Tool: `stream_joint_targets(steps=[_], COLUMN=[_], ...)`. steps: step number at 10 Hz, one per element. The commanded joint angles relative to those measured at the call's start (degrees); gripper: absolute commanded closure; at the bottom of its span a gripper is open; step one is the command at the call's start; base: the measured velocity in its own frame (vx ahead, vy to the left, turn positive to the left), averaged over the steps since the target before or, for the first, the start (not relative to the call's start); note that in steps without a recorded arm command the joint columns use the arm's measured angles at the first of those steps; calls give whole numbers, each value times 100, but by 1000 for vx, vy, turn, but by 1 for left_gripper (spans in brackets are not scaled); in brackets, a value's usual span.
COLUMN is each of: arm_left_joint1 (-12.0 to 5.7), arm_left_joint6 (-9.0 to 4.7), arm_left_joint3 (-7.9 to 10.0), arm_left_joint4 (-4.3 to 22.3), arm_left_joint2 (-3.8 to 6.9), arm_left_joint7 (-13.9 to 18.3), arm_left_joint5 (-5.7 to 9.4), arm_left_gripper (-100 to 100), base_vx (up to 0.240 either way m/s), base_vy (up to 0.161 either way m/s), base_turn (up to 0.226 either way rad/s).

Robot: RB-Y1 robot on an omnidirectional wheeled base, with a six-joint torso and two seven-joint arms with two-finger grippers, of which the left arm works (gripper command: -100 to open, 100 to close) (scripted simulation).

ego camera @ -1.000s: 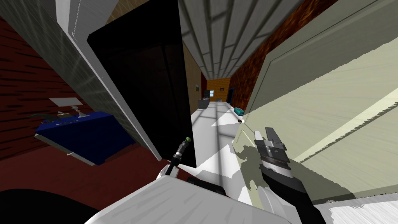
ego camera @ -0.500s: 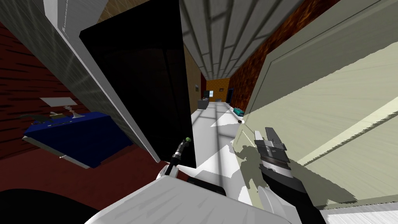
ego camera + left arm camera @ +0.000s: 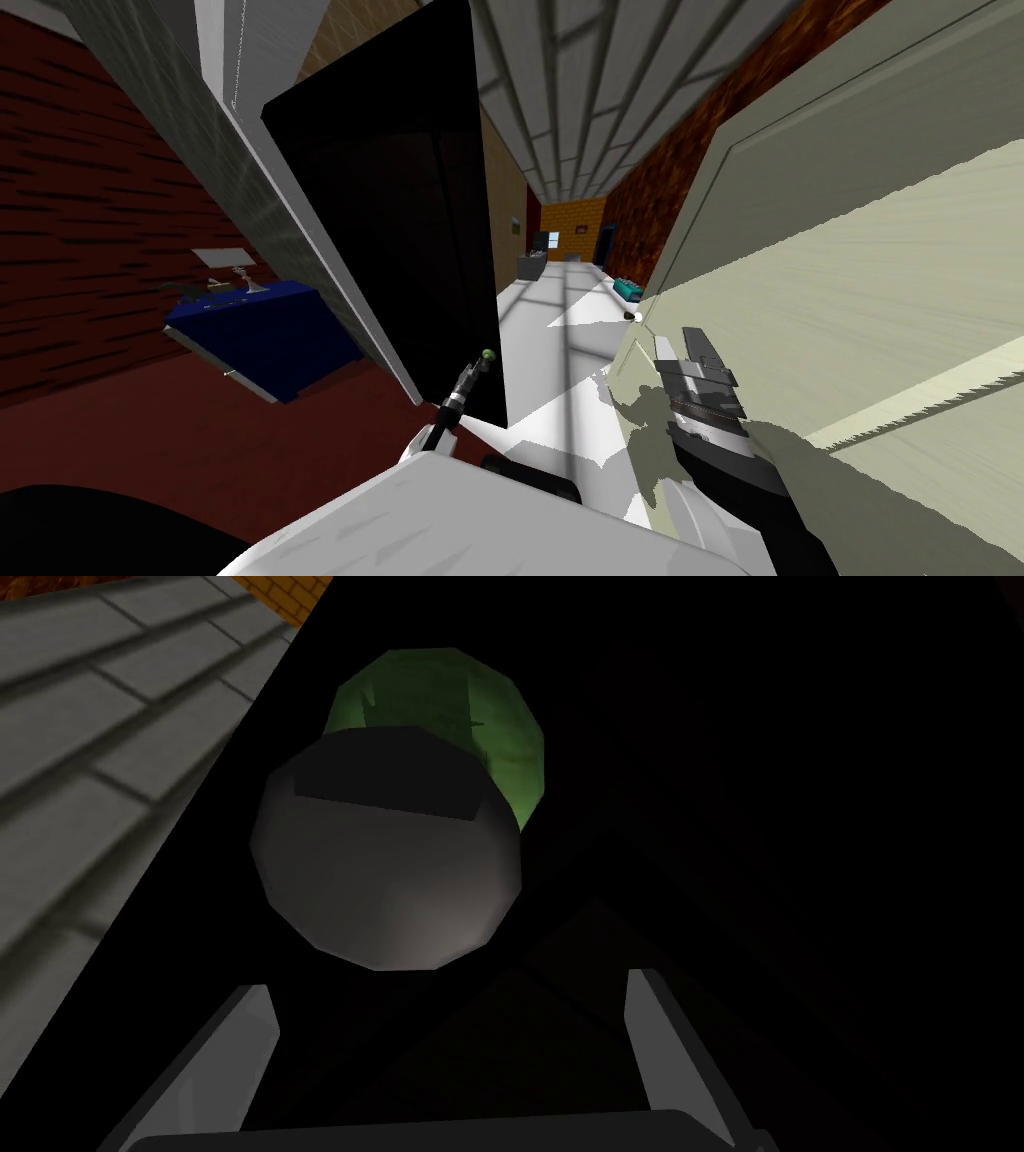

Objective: Push the door open

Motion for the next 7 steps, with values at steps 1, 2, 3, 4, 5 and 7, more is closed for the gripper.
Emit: stream_joint_targets(steps=[1,2,3,4,5,7], arm_left_joint1=[35,64,64,93,124,155], arm_left_joint6=[-41,-64,-64,-87,-110,-133], arm_left_joint3=[18,29,29,41,52,64], arm_left_joint4=[-20,-40,-40,-60,-81,-102], arm_left_joint2=[14,23,23,32,41,50], arm_left_joint7=[-286,-449,-499,-718,-868,-1156], arm_left_joint5=[-220,-365,-365,-517,-673,-829], arm_left_gripper=[-100,-100,-100,-100,-100,-100], base_vx=[-36,-35,-18,-16,-21,-19], base_vy=[-52,-56,-39,-27,-45,-33], base_turn=[157,169,61,103,152,79])
